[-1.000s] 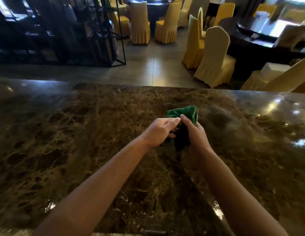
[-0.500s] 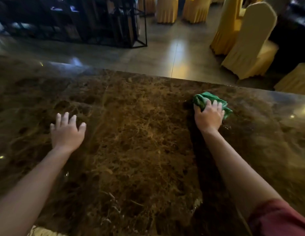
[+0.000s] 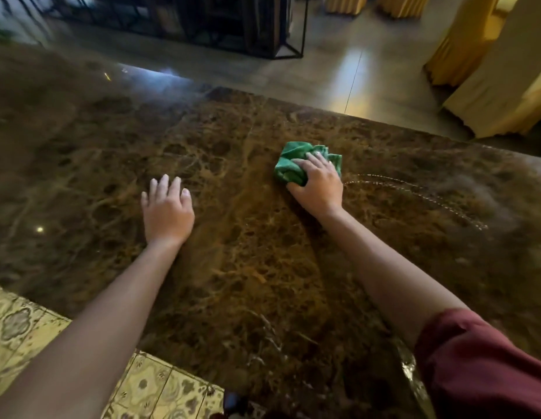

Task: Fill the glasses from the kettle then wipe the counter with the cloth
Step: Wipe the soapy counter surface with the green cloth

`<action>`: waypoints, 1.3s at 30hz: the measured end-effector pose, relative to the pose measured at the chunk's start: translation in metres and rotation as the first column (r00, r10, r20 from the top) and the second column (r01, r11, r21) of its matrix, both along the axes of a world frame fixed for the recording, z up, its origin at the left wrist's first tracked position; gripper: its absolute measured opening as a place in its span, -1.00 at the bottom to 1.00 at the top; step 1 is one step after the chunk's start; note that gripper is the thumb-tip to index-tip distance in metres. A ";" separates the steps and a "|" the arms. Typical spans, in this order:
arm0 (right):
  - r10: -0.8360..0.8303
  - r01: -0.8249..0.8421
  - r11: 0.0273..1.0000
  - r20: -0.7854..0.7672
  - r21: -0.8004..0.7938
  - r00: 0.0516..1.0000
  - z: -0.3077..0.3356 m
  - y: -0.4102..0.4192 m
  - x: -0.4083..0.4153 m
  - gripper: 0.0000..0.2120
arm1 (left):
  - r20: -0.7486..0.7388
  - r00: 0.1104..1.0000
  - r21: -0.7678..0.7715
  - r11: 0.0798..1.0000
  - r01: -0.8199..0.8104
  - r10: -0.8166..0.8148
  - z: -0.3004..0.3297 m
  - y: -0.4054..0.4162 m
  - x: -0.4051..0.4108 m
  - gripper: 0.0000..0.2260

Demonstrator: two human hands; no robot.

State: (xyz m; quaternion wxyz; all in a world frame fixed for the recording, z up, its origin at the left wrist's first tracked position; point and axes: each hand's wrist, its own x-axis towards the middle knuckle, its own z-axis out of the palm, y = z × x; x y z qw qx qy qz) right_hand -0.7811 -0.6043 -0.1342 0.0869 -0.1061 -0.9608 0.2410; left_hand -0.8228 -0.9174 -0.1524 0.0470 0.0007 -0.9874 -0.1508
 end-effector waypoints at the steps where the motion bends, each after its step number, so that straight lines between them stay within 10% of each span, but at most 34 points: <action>1: 0.041 -0.041 0.999 0.012 -0.004 0.999 0.000 -0.012 0.005 -0.42 | -0.003 1.000 0.009 1.000 0.002 -0.002 0.001 0.000 0.001 -0.53; 11: 0.316 -0.313 0.949 0.086 -0.042 0.945 0.010 -0.100 0.138 -0.44 | -0.062 0.997 0.092 0.994 0.055 -0.049 0.002 -0.001 0.006 -0.53; 18: 0.332 -0.333 0.943 0.107 -0.008 0.937 0.013 -0.126 0.258 -0.48 | -0.268 0.860 -0.028 0.896 0.443 -0.433 -0.001 0.001 0.019 -0.67; 26: 0.385 -0.429 0.899 0.312 0.085 0.869 0.047 -0.120 0.322 -0.58 | -0.102 0.881 0.004 0.886 0.464 -0.461 0.011 0.013 0.025 -0.62; 39: 0.104 -0.267 0.944 0.591 0.196 0.800 0.089 -0.043 0.396 -0.68 | -0.041 0.797 0.021 0.797 0.604 -0.603 0.021 0.079 0.058 -0.51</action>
